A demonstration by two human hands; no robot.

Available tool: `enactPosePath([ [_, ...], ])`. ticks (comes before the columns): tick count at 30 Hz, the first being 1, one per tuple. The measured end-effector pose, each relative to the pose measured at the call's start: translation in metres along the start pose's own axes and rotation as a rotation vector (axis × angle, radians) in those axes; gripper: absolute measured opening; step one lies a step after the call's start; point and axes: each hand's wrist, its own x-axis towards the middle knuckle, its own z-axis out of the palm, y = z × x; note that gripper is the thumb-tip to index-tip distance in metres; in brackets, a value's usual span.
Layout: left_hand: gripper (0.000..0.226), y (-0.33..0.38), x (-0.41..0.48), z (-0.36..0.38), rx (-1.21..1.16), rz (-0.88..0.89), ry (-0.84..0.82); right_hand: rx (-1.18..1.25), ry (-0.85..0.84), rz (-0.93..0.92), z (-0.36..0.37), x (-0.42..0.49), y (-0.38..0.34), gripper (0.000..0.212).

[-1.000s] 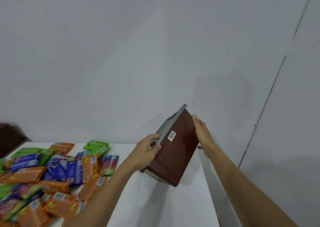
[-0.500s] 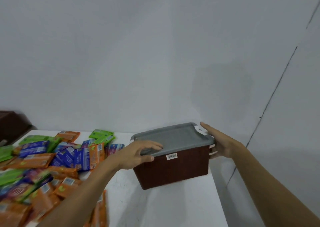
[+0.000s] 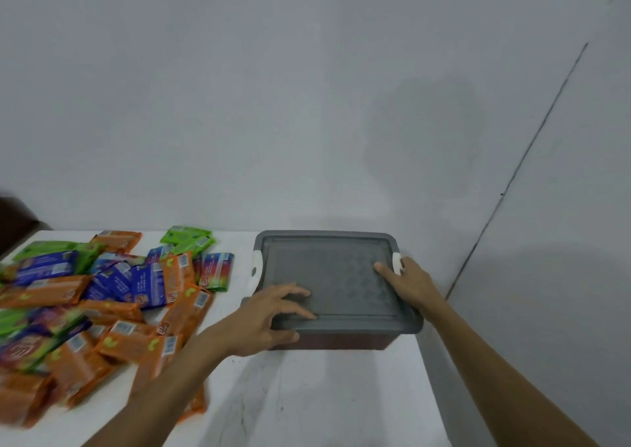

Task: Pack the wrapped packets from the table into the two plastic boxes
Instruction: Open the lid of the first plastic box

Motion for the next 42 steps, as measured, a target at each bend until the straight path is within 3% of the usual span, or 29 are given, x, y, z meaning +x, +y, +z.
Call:
enactPosePath([
  [3, 0.040, 0.004, 0.004, -0.003, -0.052, -0.043, 0.093, -0.019, 0.036, 0.003, 0.005, 0.001, 0.003, 0.060],
  [6, 0.038, -0.002, 0.015, -0.004, 0.042, -0.132, 0.440, -0.027, 0.060, 0.002, 0.009, 0.000, 0.005, 0.062],
  [9, 0.045, -0.016, 0.026, -0.007, 0.149, -0.427, 0.680, -0.021, 0.079, -0.006, 0.016, -0.001, 0.007, 0.061],
  [13, 0.053, -0.025, 0.032, -0.010, 0.063, -0.664, 0.681, 0.008, 0.108, -0.024, 0.020, -0.004, 0.009, 0.056],
  [19, 0.043, -0.021, 0.029, -0.008, 0.065, -0.716, 0.718, 0.077, 0.131, -0.054, 0.018, -0.005, 0.010, 0.047],
  [23, 0.033, -0.016, 0.032, -0.008, 0.248, -0.718, 0.665, 0.248, 0.056, 0.020, 0.009, 0.002, 0.020, 0.063],
  [25, 0.032, -0.018, 0.033, -0.008, 0.224, -0.741, 0.693, 0.308, 0.018, 0.022, 0.008, 0.002, 0.024, 0.066],
  [30, 0.035, -0.017, 0.028, -0.013, -0.019, -0.787, 0.748, 0.436, -0.009, 0.016, 0.007, -0.006, 0.026, 0.052],
  [34, 0.027, -0.018, 0.024, -0.016, -0.557, -0.765, 0.821, 0.642, -0.077, 0.049, 0.014, -0.007, 0.042, 0.063],
  [37, 0.024, -0.018, 0.023, -0.018, -0.925, -0.844, 0.819, 0.720, -0.077, 0.059, 0.024, -0.009, 0.048, 0.059],
  [40, 0.020, -0.020, 0.018, -0.018, -1.138, -0.937, 0.766, 0.653, -0.008, 0.063, 0.026, -0.008, 0.045, 0.063],
  [42, 0.024, -0.025, 0.015, -0.015, -1.141, -0.926, 0.730, 0.543, 0.071, 0.026, 0.020, -0.009, 0.041, 0.058],
])
